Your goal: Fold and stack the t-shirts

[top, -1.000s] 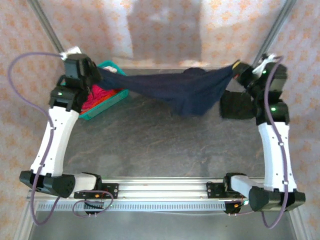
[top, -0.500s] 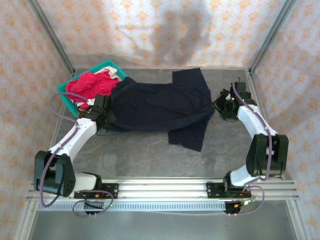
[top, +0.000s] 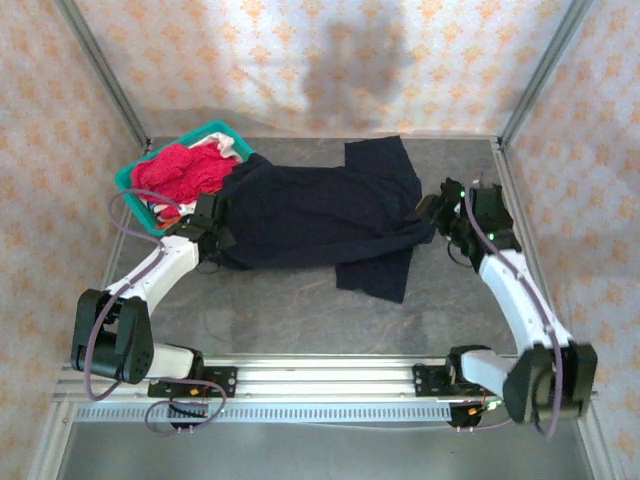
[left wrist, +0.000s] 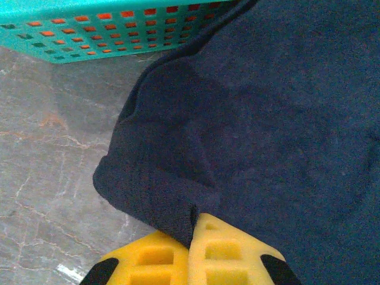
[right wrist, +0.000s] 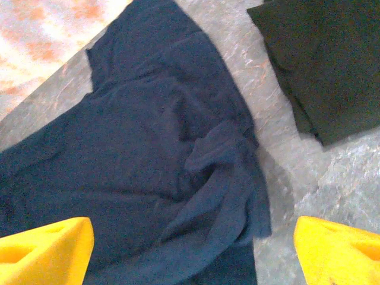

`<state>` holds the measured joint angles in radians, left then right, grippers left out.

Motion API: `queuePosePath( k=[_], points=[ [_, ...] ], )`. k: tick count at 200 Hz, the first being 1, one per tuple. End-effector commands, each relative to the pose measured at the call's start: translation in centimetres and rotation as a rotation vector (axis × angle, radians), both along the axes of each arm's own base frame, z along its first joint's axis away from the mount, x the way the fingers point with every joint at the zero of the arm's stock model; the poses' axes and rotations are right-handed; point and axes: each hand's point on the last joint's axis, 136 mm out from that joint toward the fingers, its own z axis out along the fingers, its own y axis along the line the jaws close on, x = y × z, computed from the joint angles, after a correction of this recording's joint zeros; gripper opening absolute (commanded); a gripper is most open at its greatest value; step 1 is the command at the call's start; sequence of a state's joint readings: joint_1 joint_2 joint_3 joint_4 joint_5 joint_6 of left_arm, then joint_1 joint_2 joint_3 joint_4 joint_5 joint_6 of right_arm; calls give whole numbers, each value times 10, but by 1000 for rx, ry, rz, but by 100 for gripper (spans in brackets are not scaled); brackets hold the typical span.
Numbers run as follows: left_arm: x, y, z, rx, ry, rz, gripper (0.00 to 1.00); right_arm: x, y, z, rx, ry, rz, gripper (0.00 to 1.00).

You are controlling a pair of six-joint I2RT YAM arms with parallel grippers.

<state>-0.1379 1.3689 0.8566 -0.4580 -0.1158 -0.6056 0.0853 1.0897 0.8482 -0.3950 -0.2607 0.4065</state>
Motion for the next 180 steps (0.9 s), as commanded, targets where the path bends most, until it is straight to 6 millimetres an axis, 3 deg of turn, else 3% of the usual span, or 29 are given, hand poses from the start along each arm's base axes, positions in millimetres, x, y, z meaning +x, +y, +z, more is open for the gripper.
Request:
queuePosePath(
  k=[1,66,111,128,159,180],
  points=[
    [11,3,9,28,-39,23,0,-31,5,-38,-54,106,-9,87],
    [27,-1,7,21,-32,19,0,-66,94,-102,-63,248,239,84],
    [19,3,2,29,-20,31,0,-78,139,-133,-202,339,385,66],
    [17,2,1,25,-19,31,0,-81,155,-139,-246,357,443,64],
    [16,3,2,29,-20,30,0,-77,158,-157,-330,407,439,60],
    [16,3,3,30,-20,27,0,-72,151,-165,-372,432,407,46]
  ],
)
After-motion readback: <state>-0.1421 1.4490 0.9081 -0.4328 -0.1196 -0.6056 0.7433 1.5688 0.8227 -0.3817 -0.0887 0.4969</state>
